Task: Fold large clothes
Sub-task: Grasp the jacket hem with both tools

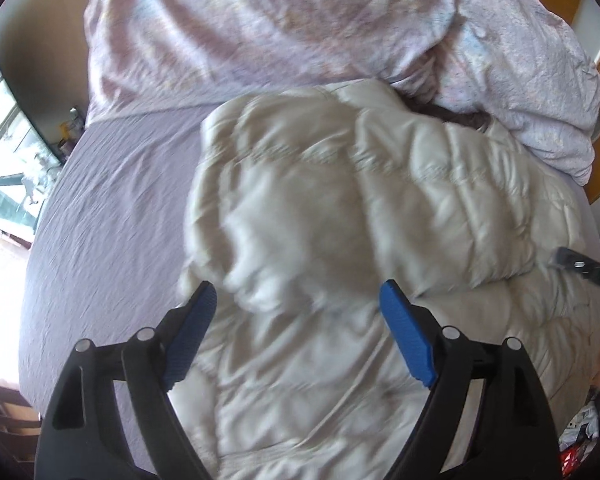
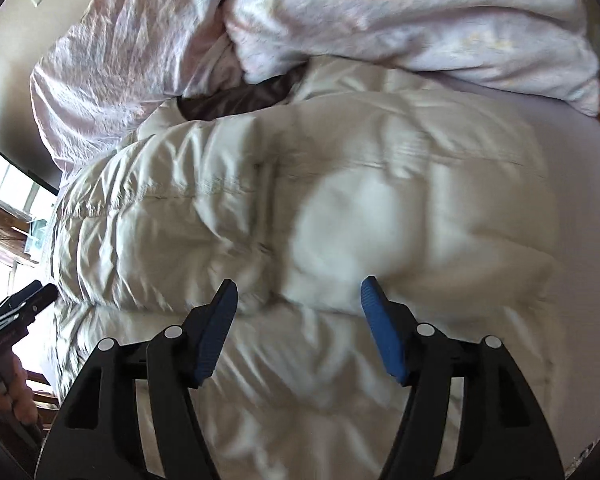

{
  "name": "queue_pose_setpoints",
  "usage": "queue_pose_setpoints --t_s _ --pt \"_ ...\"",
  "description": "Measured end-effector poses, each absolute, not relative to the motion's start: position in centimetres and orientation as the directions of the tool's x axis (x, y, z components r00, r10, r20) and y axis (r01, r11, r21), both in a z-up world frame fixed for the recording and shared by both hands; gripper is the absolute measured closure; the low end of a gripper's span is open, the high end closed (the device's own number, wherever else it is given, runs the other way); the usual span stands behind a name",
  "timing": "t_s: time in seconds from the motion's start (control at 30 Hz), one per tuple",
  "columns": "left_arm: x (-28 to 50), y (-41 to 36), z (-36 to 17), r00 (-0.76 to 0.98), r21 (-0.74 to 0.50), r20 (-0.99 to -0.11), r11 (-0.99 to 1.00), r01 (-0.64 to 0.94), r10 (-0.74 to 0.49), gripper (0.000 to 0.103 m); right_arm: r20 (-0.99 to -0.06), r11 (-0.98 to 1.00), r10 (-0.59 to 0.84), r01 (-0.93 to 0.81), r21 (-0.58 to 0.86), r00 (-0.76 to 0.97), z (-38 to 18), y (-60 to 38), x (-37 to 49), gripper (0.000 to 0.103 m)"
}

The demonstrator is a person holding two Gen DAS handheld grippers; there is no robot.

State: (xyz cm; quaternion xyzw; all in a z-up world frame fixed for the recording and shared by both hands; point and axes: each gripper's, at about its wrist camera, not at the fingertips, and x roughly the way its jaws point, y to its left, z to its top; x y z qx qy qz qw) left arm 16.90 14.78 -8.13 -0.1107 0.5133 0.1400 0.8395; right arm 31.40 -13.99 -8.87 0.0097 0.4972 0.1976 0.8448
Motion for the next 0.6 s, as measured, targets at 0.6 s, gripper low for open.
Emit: queue_pose_setpoints --t_s 0.6 --pt "4.3 19.5 -12.7 0.346 -0.084 -0.935 0.897 -0.435 0.08 0.019 -0.924 0.962 0.272 -0.098 0.254 0.268 -13.5 -32.8 25.5 0.034"
